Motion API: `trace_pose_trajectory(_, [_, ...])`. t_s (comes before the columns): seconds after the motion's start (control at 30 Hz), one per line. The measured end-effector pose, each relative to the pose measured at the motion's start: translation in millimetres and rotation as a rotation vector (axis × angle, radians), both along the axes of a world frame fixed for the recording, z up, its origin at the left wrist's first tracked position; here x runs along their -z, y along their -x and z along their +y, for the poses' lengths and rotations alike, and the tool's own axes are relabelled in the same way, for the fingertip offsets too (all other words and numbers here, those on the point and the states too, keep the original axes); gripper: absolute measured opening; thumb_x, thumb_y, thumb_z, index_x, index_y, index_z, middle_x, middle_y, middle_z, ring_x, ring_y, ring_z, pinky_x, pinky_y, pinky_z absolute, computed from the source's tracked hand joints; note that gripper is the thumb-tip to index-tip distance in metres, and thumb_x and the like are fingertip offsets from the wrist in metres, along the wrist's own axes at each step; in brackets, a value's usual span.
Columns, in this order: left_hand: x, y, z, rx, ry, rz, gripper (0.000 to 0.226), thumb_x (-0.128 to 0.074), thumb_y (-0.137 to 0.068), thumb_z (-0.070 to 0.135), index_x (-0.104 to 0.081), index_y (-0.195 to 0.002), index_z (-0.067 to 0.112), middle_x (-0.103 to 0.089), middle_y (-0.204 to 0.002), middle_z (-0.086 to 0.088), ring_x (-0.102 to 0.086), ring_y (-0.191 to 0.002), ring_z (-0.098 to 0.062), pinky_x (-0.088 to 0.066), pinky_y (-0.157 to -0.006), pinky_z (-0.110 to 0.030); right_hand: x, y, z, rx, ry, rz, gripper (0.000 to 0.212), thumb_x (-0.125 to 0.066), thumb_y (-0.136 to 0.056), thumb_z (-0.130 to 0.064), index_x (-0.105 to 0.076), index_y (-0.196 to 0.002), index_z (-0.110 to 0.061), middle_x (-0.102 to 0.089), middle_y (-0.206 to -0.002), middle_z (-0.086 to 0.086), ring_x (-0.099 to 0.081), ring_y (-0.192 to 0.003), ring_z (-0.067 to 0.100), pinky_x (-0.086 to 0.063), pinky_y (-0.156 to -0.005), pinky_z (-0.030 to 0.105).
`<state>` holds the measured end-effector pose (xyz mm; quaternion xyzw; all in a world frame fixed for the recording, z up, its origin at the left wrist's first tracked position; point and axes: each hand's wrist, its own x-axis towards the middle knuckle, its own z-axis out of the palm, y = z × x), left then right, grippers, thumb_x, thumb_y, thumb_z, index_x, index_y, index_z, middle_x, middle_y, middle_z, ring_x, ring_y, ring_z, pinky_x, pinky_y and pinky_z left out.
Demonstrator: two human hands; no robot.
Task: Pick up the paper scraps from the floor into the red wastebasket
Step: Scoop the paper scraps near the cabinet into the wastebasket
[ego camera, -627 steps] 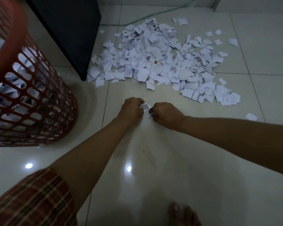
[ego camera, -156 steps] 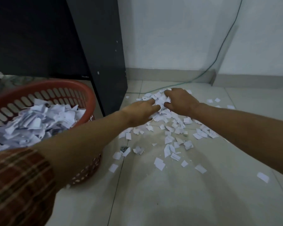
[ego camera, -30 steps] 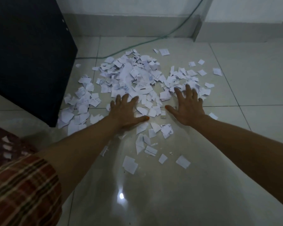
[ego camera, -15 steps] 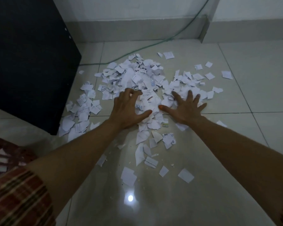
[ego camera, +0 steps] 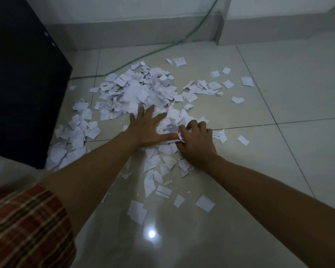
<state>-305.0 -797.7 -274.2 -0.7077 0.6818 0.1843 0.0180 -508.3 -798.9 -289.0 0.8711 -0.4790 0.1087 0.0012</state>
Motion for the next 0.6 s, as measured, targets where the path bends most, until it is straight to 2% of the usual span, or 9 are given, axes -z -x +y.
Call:
trace_pose_trajectory(0.1, [4,3,19,0.019,0.075,-0.003,0.113,-0.026,-0.055,0.1,-0.017,-0.15,0.037,-0.005,-0.162,-0.004,-0.001,-0.148,-0.032,-0.007,-0.115,-0.062,-4,0,-1,-0.045,-0.067,0.012,0.041,-0.064,-0.08,-0.038,-0.059,-0.111,-0.013,-0.052,-0.097,0.017,-0.05,-0.085,0.037,-0.042,-0.063,0.041])
trace_pose_trajectory(0.2, [5,0,34,0.068,0.129,-0.064,0.104,-0.033,-0.065,0.092,-0.024,-0.148,0.031,-0.016,-0.159,-0.007,-0.013,-0.145,-0.031,-0.017,-0.115,-0.055,-10,-2,-5,-0.087,-0.158,0.001,0.043,-0.063,-0.085,-0.031,-0.055,-0.12,-0.008,-0.05,-0.106,0.02,-0.046,-0.094,0.038,-0.043,-0.068,0.043])
trace_pose_trajectory(0.27, [7,1,44,0.063,0.216,-0.08,0.085,-0.036,-0.076,0.081,-0.035,-0.142,0.028,-0.032,-0.15,-0.009,-0.027,-0.137,-0.031,-0.029,-0.109,-0.049,-15,-3,-6,-0.108,-0.204,-0.005,0.042,-0.059,-0.087,-0.027,-0.051,-0.124,-0.007,-0.047,-0.111,0.02,-0.044,-0.098,0.037,-0.043,-0.071,0.043])
trace_pose_trajectory(0.37, [6,10,59,0.071,0.306,-0.125,0.061,-0.037,-0.085,0.062,-0.047,-0.131,0.023,-0.046,-0.132,-0.011,-0.041,-0.118,-0.033,-0.042,-0.093,-0.045,-23,-4,-3,-0.139,-0.242,-0.015,0.04,-0.058,-0.086,-0.022,-0.05,-0.121,-0.006,-0.048,-0.111,0.019,-0.046,-0.098,0.035,-0.036,-0.065,0.037])
trace_pose_trajectory(0.5, [-3,16,68,0.094,0.273,-0.092,0.04,-0.047,-0.093,0.038,-0.047,-0.125,0.015,-0.047,-0.121,-0.015,-0.047,-0.104,-0.033,-0.046,-0.08,-0.04,-37,-5,1,-0.218,-0.266,0.037,0.037,-0.057,-0.088,-0.023,-0.049,-0.121,-0.007,-0.05,-0.112,0.016,-0.049,-0.1,0.035,-0.031,-0.067,0.033])
trace_pose_trajectory(0.6, [-15,14,74,0.14,0.195,-0.102,0.035,-0.047,-0.094,0.037,-0.046,-0.119,0.012,-0.048,-0.113,-0.013,-0.053,-0.097,-0.032,-0.045,-0.075,-0.037,-51,-7,8,-0.274,-0.232,0.102,0.038,-0.056,-0.091,-0.028,-0.047,-0.123,-0.01,-0.052,-0.113,0.013,-0.051,-0.101,0.034,-0.032,-0.067,0.032])
